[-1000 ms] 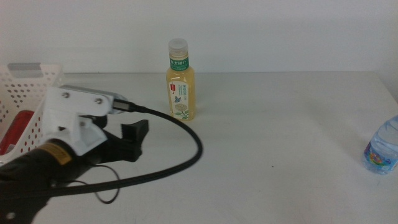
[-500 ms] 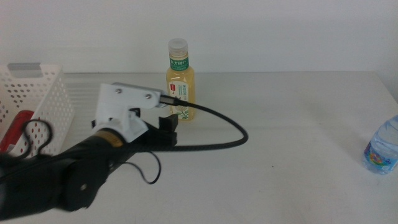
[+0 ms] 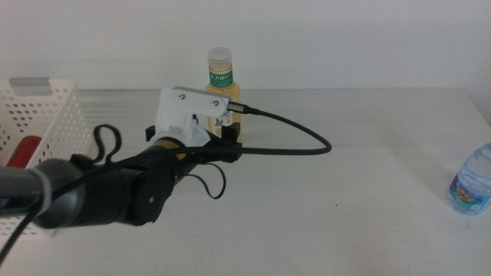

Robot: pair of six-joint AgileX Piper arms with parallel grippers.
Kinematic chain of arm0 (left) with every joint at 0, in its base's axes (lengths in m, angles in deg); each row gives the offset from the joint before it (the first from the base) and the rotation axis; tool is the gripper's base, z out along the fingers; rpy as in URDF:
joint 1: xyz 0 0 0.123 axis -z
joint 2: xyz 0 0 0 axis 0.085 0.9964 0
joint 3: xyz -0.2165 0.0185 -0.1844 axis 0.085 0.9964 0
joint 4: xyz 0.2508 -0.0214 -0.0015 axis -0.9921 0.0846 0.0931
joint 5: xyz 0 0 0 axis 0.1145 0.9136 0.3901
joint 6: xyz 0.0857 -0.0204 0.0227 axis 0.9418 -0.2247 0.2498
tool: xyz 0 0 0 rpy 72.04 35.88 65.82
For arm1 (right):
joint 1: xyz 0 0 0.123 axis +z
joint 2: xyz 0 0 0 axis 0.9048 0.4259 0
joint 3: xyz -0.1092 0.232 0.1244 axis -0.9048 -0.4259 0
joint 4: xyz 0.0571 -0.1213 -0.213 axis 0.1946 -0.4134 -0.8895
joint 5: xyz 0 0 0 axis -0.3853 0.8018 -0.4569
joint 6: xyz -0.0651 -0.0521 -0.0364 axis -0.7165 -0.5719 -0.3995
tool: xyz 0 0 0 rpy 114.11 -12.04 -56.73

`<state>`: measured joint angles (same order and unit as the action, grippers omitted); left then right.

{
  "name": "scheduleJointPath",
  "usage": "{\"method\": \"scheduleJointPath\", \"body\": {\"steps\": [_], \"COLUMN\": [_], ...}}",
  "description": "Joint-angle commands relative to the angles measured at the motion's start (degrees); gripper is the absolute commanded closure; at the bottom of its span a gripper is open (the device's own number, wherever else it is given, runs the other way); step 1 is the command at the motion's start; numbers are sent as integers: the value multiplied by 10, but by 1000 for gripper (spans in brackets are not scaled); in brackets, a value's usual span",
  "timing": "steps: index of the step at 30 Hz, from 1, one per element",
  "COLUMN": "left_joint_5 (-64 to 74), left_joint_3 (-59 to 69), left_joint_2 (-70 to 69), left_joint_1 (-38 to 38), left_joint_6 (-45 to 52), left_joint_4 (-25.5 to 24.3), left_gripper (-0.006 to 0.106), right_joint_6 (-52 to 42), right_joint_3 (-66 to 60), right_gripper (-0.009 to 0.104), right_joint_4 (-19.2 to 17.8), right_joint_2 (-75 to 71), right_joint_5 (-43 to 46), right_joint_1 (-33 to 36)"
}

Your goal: Use arms to grab the bottles and put them into the dustbin to the left of the table.

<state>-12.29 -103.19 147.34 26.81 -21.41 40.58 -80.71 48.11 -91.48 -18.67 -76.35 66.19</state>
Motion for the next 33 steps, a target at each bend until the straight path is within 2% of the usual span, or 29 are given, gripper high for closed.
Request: {"method": "scheduleJointPath", "body": {"steps": [1,22,33], "left_joint_5": [-48,-170,-163], "left_joint_3": [-31,-70,-114], "left_joint_2": [-8,81,111], "left_joint_1": [2,1,-11], "left_joint_6": [-1,-3,-8], "left_joint_4": [-8,4,-1], "left_gripper": [10,10,10], "right_joint_6": [-5,-5,-5], "right_joint_3": [4,4,4], "right_gripper": [18,18,18], "right_joint_4": [-3,-3,-3], "right_joint_2": [-15,-15,-15], "right_joint_5": [42,42,42], "right_joint_1": [-3,-3,-3]}}
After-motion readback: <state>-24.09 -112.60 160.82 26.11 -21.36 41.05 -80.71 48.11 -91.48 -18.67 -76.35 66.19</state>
